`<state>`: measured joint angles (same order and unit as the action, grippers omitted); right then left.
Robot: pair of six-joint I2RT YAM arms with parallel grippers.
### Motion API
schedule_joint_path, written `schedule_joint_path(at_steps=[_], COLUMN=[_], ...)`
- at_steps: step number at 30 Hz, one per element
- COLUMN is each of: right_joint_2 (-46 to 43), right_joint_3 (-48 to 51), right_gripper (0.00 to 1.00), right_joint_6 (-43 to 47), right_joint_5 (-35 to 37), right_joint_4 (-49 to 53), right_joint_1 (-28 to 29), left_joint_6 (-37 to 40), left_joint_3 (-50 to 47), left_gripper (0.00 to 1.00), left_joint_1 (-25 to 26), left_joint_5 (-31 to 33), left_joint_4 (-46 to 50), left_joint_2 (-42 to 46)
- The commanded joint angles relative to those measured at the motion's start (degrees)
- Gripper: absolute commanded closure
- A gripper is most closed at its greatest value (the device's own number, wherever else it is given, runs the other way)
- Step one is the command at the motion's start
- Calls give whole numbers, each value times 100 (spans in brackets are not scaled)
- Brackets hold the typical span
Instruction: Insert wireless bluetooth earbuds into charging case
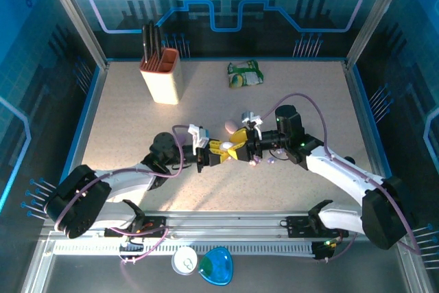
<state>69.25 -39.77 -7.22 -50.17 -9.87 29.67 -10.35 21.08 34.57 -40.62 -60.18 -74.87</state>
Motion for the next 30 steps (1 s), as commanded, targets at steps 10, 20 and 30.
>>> schedule_joint_path(at_steps=[10, 20, 30], right_joint_2=[-50, 558, 915], right_joint_3=[101, 561, 540], right_gripper=[69, 76, 68], right_joint_6=[-420, -2271, -2173], right_joint_5=[492, 2314, 2394], right_joint_4=[-234, -507, -232], right_joint_1=[-85, -1268, -1394], left_joint_6=[175, 763, 589], left_joint_3=[61, 485, 790], left_gripper=[35, 1, 1], left_joint_1=[-3, -27, -44], left_joint_5=[592, 3120, 3963], left_joint_4=[-93, 2490, 3446], left_joint_2=[99, 581, 448])
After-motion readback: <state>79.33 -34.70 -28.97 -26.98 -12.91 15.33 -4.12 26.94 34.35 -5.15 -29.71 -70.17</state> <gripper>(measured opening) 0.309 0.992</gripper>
